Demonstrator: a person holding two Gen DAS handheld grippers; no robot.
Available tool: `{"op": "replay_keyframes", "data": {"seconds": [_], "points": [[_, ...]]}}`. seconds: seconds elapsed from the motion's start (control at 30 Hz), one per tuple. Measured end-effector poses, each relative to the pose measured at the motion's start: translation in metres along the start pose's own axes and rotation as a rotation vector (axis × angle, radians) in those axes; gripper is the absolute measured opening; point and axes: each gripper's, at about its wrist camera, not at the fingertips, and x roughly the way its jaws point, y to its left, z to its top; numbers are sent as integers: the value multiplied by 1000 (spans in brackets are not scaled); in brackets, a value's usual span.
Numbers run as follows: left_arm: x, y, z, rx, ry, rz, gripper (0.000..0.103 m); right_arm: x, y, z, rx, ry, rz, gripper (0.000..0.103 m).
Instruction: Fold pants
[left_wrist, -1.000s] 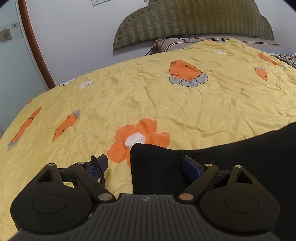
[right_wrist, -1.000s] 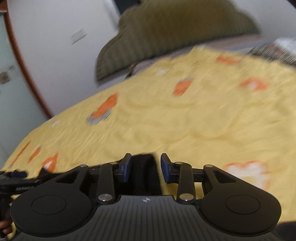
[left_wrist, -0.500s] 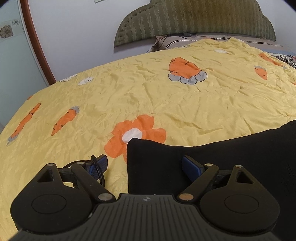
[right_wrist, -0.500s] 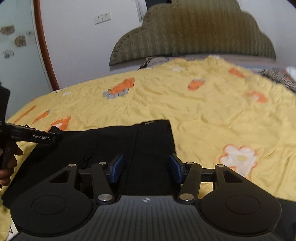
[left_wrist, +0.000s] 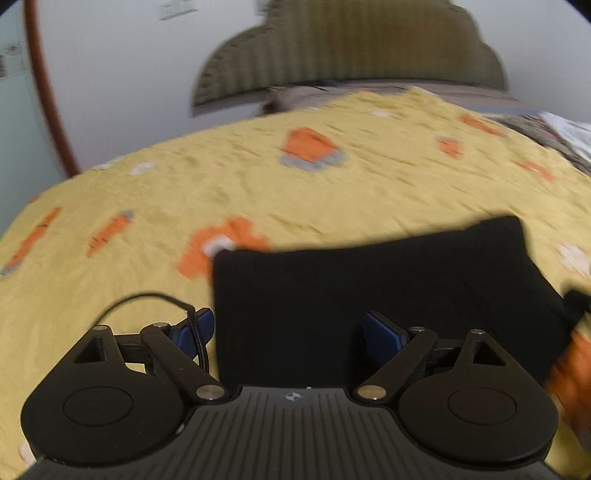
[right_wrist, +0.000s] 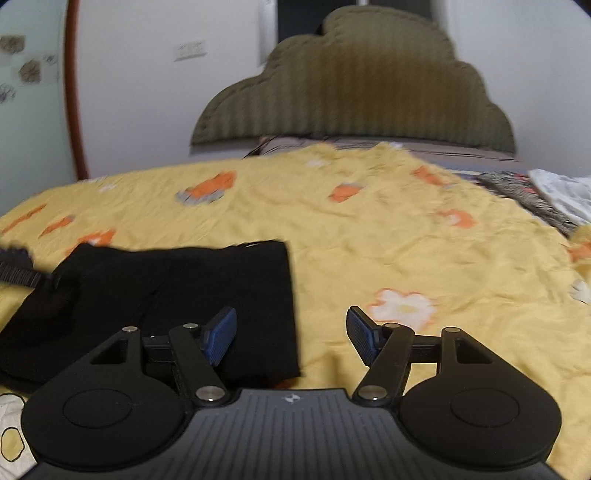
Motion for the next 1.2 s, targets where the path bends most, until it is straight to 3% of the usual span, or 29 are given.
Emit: {"op": "replay_keyframes", "data": {"seconds": [0.1,0.23,0.4,0.5,0.53,0.6,0.63,0.67,0.73,0.9,1.07,1.2], "points": [[-2,-14,-24,51,51,-52,93,-12,-15,-4,89,1,72,64],[-12,-24,-39,144,-32,23,98,-17,-16,-9,154,26,224,57],[-24,-26,-26,129,-77,-20,97,-2,-11,-10,175,53,237,57],[-21,-29,-23,112,-84,-21,97,1,-5,-10,151,53,225,53],[-20,-30,-23,105,-79,-24,96,2,-3,-10,143,60,231,44],[-16,-31,-23,87,-68,-34,97,1,-1,-12,125,76,219,36],[-14,-31,-23,80,-61,-36,97,1,0,-13,107,76,202,22],[-12,-31,-23,71,-52,-34,96,1,-2,-14,113,72,181,14],[-7,-30,-24,52,-36,-33,97,0,-12,-15,177,62,200,9],[-8,-25,-24,15,-14,-58,97,-11,-3,-12,110,25,151,7],[-1,-27,-27,18,-3,-54,98,6,9,-19,-4,73,72,8],[-1,-26,-25,10,-2,-55,98,-2,20,-9,-73,56,-5,10]]}}
